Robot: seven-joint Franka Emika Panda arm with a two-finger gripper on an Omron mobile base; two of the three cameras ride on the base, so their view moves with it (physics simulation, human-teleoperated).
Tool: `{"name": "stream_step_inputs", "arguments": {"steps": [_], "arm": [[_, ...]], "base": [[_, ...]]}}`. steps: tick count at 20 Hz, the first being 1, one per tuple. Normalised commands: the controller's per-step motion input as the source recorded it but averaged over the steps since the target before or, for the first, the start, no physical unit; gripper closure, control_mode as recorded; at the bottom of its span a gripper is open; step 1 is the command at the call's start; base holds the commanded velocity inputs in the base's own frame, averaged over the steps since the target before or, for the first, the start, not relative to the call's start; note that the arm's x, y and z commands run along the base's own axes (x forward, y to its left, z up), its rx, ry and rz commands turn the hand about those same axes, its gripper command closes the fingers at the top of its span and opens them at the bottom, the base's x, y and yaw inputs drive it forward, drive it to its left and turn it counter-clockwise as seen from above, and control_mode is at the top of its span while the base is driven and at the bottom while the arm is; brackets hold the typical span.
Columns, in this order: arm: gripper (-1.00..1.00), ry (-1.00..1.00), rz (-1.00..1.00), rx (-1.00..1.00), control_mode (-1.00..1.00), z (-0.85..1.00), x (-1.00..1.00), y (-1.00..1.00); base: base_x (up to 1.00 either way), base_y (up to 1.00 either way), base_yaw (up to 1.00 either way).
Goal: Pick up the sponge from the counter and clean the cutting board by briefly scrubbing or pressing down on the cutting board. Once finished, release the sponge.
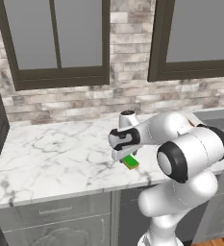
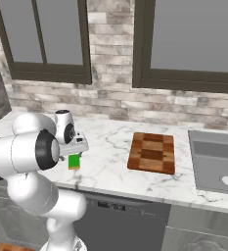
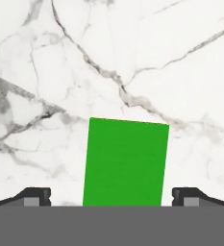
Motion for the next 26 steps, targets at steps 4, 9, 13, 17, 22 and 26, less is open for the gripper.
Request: {"name": "stream_step_inputs", "arguments": {"steps": [4,9,13,17,22,26], "arm": [[-1.0,0.0,0.0,0.0,-1.0,-0.04,0.0,0.0],[-1.0,0.0,0.0,0.0,-1.0,-0.09,0.0,0.0],[-1.0,0.0,0.0,0.0,-1.0,-0.1,0.01,0.0],[-1.0,0.0,0.0,0.0,-1.0,-0.03,0.0,0.0],[-1.0,0.0,0.0,0.0,-1.0,0.0,0.0,0.0],[-1.0,0.0,0.0,0.0,-1.0,-0.06,0.02,0.0]], "base": [[0.0,0.0,0.0],[0.0,0.0,0.0],[0.0,0.0,0.0],[0.0,0.0,0.0],[0.0,0.0,0.0],[0.0,0.0,0.0]]}}
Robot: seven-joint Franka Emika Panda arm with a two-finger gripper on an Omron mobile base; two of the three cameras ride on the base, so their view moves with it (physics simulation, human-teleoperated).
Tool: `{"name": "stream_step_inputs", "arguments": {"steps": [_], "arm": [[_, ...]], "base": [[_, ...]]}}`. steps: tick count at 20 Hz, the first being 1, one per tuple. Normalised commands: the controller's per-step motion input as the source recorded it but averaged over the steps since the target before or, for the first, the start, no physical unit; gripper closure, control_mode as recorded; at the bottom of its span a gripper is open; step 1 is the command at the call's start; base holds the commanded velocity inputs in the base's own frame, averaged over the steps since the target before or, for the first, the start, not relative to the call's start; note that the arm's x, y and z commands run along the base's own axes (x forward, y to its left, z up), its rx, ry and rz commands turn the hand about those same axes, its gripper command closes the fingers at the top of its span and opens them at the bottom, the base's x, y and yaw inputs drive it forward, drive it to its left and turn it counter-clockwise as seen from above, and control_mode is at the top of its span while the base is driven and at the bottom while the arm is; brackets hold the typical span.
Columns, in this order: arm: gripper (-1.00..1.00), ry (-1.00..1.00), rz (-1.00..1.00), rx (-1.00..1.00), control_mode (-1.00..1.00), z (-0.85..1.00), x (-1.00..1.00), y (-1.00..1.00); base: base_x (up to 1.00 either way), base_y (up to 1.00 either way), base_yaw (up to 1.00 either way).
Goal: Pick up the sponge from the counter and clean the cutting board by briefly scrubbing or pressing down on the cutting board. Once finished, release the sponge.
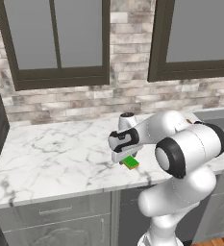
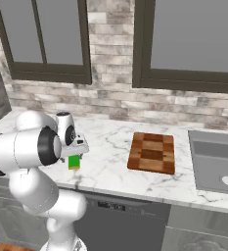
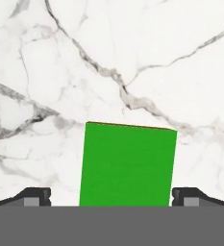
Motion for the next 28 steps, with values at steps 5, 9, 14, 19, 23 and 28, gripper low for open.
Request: {"name": "stream_step_inputs", "arguments": {"steps": [5,9,14,19,23,28], "arm": [[-1.0,0.0,0.0,0.0,-1.0,-0.06,0.02,0.0],[-1.0,0.0,0.0,0.0,-1.0,-0.07,0.01,0.0],[-1.0,0.0,0.0,0.0,-1.0,0.0,0.0,-0.01],[-1.0,0.0,0.0,0.0,-1.0,-0.01,0.0,-0.02],[-1.0,0.0,0.0,0.0,-1.0,0.0,0.0,-0.01],[-1.0,0.0,0.0,0.0,-1.0,-0.01,0.0,-0.04]], "base": [[0.0,0.0,0.0],[0.0,0.0,0.0],[0.0,0.0,0.0],[0.0,0.0,0.0],[0.0,0.0,0.0],[0.0,0.0,0.0]]}}
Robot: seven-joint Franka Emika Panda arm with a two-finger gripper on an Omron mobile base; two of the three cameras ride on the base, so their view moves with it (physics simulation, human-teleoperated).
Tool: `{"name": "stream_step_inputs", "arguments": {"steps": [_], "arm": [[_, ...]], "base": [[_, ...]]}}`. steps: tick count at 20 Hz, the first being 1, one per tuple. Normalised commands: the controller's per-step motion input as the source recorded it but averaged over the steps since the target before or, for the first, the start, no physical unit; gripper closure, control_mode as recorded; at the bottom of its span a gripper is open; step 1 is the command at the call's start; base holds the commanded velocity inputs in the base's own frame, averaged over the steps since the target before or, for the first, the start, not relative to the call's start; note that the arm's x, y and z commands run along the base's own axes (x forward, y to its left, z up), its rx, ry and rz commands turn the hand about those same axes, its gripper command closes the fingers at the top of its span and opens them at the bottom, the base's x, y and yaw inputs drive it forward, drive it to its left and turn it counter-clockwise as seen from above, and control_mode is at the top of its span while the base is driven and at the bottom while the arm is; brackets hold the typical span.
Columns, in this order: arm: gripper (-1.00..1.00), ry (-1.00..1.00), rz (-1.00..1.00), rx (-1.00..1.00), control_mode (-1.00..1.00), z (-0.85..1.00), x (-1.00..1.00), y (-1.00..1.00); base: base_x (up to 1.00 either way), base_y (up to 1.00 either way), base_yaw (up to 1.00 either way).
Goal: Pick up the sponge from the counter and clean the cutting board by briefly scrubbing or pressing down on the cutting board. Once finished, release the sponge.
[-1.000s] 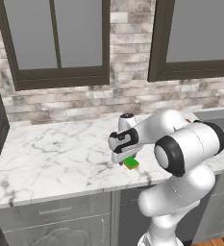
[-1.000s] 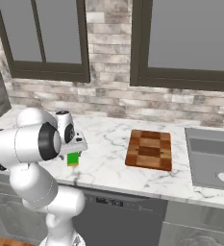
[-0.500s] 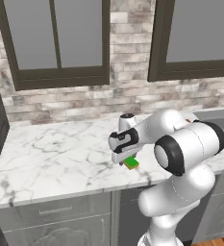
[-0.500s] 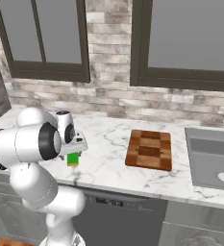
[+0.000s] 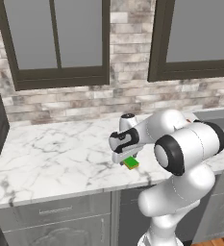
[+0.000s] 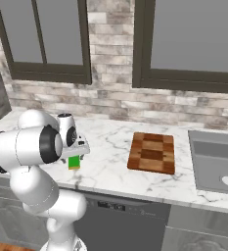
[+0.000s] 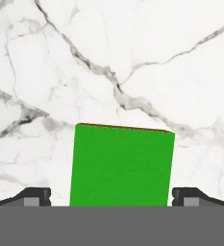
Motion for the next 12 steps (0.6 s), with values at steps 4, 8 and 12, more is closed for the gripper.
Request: {"name": "stream_step_inputs", "arguments": {"steps": [4,8,12], "arm": [[-1.0,0.0,0.0,0.0,-1.0,0.0,0.0,-0.03],[-1.0,0.0,0.0,0.0,-1.0,0.0,0.0,-0.02],[-1.0,0.0,0.0,0.0,-1.0,0.0,0.0,0.0]], "base": [[0.0,0.0,0.0],[0.0,0.0,0.0],[0.0,0.0,0.0]]}}
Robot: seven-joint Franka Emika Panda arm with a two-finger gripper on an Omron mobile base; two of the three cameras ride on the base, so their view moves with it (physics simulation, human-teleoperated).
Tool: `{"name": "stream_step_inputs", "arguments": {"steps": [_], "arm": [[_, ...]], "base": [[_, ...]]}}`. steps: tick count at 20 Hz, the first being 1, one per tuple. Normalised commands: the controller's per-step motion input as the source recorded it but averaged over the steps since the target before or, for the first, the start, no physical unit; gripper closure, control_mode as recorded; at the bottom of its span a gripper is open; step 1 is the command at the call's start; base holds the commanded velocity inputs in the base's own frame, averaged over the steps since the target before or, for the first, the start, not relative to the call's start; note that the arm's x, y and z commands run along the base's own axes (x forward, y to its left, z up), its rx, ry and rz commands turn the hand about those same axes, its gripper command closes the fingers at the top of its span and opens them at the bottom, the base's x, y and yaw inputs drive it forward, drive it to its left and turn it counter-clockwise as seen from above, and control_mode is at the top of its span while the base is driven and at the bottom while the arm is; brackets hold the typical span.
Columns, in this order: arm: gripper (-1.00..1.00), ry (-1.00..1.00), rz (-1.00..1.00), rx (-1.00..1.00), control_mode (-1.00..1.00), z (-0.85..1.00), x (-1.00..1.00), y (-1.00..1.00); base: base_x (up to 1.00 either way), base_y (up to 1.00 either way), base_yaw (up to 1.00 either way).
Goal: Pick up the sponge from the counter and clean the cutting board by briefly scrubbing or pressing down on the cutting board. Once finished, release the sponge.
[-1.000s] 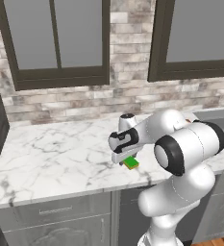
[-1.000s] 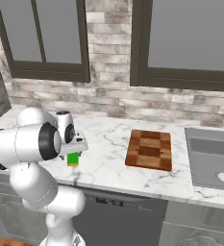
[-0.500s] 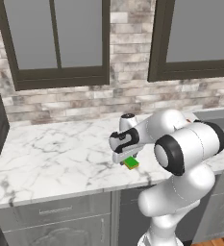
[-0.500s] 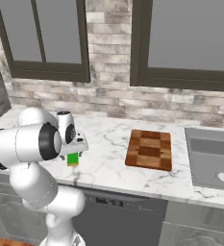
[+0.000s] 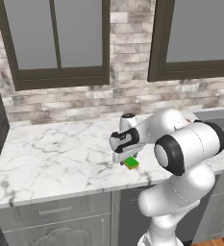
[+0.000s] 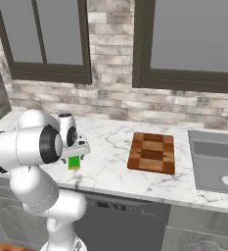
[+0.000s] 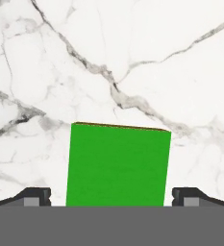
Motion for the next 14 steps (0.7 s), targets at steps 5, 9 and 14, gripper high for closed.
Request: {"name": "stream_step_inputs", "arguments": {"steps": [5,9,14], "arm": [[-1.0,0.0,0.0,0.0,-1.0,-0.01,0.0,0.0],[-1.0,0.0,0.0,0.0,-1.0,0.0,0.0,0.0],[-1.0,0.0,0.0,0.0,-1.0,0.0,0.0,0.0]], "base": [[0.0,0.0,0.0],[0.0,0.0,0.0],[0.0,0.0,0.0]]}}
